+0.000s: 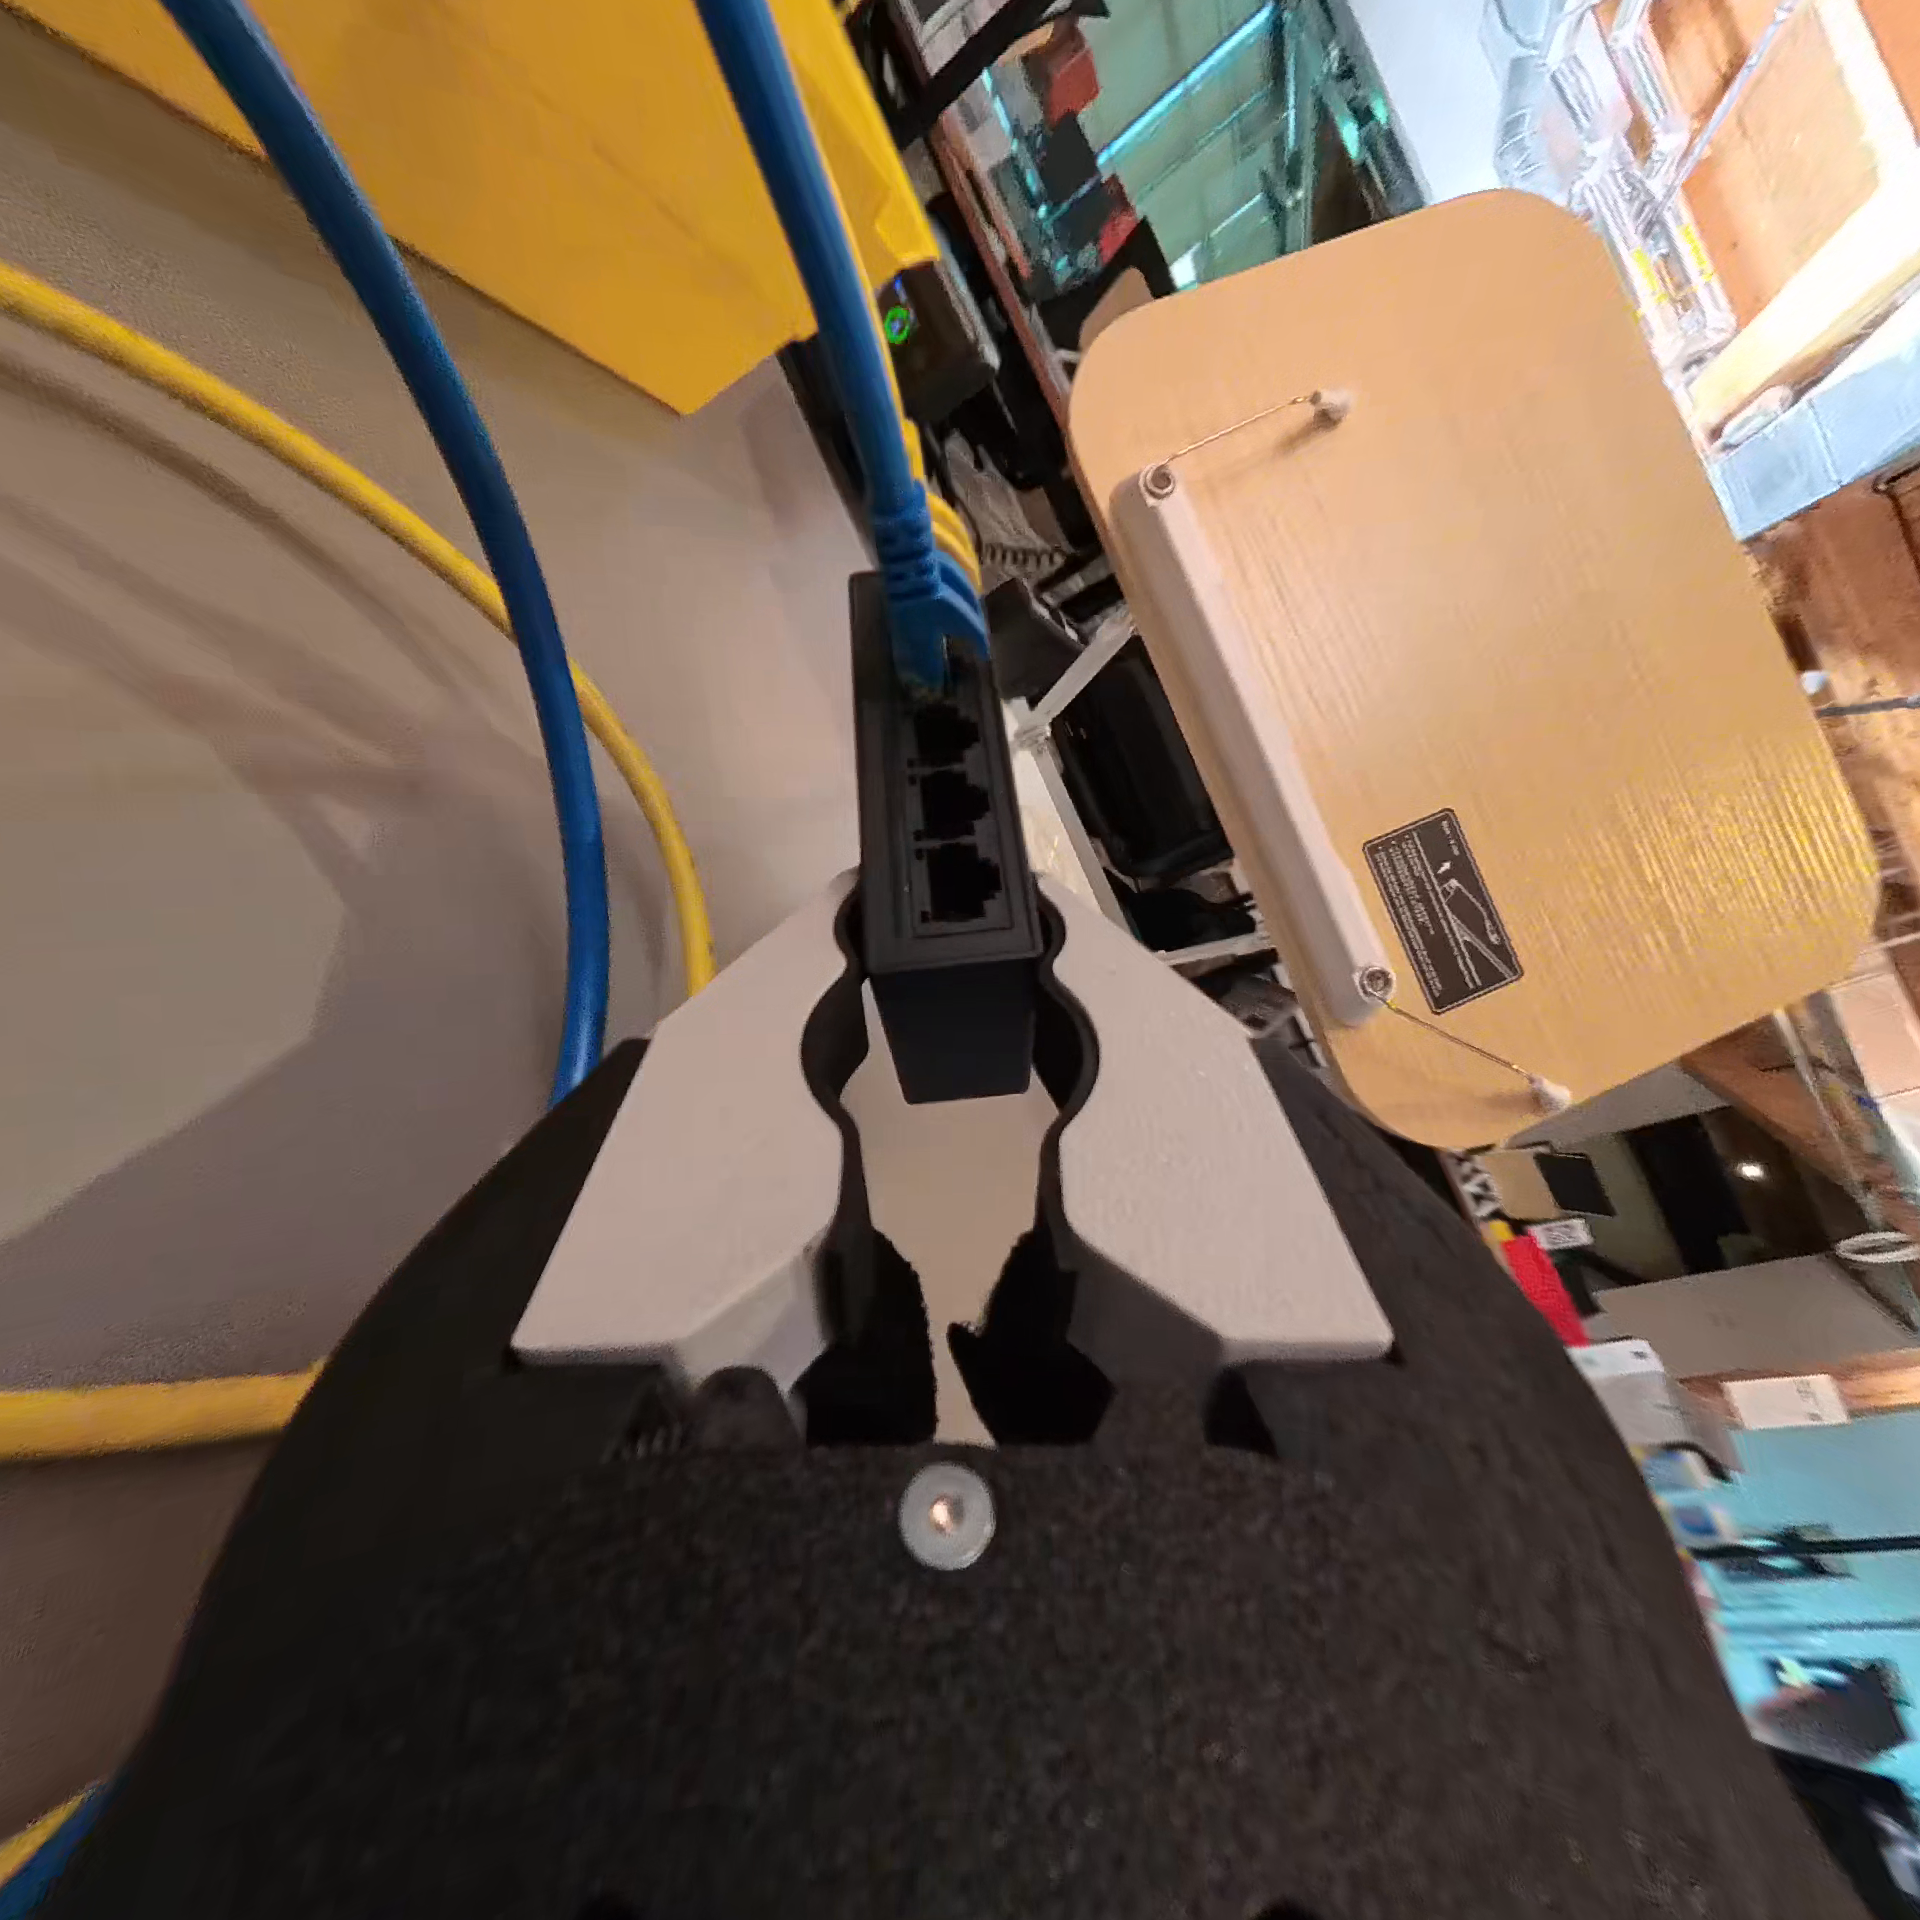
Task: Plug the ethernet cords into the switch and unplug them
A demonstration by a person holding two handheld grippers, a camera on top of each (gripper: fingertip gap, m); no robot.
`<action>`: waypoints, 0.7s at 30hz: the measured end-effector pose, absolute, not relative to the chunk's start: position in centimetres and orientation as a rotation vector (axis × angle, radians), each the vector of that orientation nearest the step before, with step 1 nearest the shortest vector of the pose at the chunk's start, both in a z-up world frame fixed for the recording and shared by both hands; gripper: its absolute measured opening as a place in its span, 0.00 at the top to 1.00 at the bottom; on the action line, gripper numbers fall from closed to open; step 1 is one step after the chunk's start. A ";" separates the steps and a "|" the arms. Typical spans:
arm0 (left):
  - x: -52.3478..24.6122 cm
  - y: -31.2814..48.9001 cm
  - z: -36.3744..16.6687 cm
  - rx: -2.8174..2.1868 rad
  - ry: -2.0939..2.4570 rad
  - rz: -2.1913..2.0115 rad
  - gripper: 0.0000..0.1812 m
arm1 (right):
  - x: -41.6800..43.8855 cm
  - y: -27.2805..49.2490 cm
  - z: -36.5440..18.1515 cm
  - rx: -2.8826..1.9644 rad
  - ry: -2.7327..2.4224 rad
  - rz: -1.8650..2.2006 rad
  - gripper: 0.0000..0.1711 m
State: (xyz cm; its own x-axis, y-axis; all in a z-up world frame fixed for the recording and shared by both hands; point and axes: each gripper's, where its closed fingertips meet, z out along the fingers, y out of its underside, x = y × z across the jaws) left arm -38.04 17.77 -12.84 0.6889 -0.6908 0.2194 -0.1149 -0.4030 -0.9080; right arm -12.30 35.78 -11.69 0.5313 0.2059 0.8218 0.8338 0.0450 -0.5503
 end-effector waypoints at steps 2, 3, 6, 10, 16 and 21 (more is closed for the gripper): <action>-39.0 18.7 -12.9 -1.938 0.524 -0.794 0.86 | -12.2 35.6 -11.6 -1.485 -0.901 -0.567 0.84; -39.7 19.5 -12.7 -1.941 0.455 -0.806 0.84 | -12.0 35.6 -11.6 -1.494 -0.891 -0.574 0.84; -42.5 22.7 -11.4 -1.916 0.221 -0.779 0.78 | -12.1 35.8 -12.0 -1.503 -0.901 -0.565 0.84; -46.3 26.6 -11.3 -2.010 -0.065 -0.681 0.67 | -11.7 36.0 -12.4 -1.520 -0.903 -0.560 0.84; -45.3 29.3 -11.6 -2.116 -0.285 -0.783 0.69 | -11.4 35.9 -12.4 -1.557 -0.866 -0.476 0.84; -43.7 30.3 -12.8 -2.205 -0.362 -0.831 0.69 | -12.0 35.8 -12.6 -1.548 -0.896 -0.469 0.84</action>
State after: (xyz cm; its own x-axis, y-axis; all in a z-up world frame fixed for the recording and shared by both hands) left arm -43.72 30.31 -12.76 0.7506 0.0031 0.6608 0.4818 -0.6870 -0.5440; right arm -12.01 35.84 -12.56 0.6183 0.2732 0.7370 0.7613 0.0248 -0.6479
